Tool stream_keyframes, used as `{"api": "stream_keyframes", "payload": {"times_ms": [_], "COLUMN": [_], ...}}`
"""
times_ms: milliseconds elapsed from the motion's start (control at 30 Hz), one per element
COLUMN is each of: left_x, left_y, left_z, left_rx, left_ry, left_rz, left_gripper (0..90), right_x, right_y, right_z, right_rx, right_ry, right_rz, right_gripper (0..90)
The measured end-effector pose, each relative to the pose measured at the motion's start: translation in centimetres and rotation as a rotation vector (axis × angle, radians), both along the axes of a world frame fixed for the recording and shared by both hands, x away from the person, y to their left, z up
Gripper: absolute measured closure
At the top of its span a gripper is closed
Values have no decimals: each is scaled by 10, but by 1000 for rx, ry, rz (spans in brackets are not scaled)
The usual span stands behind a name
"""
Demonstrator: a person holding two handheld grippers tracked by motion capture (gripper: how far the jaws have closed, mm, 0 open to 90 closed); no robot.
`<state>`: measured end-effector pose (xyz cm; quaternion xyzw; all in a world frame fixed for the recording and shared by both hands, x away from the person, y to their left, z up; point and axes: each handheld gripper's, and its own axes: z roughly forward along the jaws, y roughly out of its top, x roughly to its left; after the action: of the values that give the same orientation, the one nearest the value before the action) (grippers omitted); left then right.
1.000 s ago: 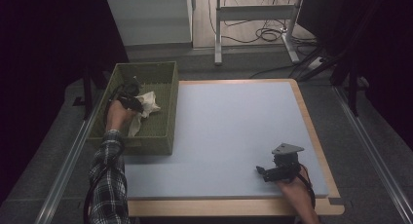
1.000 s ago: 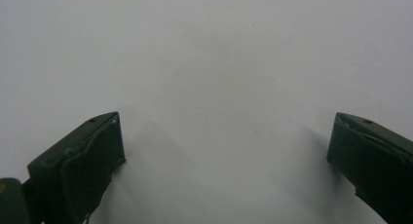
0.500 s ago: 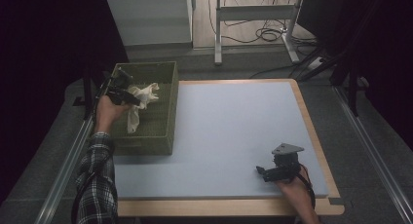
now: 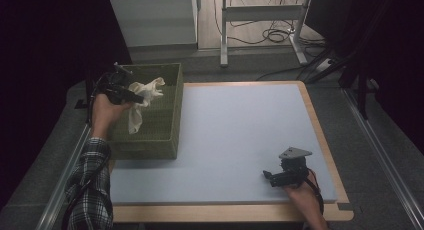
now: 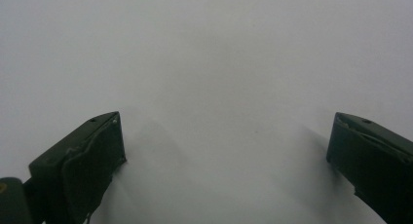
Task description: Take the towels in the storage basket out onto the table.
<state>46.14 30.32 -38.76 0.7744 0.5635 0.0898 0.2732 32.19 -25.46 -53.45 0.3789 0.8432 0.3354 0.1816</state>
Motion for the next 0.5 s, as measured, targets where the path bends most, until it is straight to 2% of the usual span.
{"api": "stream_keyframes", "payload": {"times_ms": [333, 500], "left_x": [-11, -14], "left_y": [-18, -30], "left_z": [26, 32], "left_rx": [-1, 4], "left_ry": [-36, -41], "left_rz": [-61, -94], "left_gripper": [746, 746], "right_x": [0, 0], "right_y": [0, 0], "right_z": [0, 0], "right_rx": [0, 0], "right_ry": [0, -1], "right_rz": [0, 0], "right_gripper": [5, 5]}}
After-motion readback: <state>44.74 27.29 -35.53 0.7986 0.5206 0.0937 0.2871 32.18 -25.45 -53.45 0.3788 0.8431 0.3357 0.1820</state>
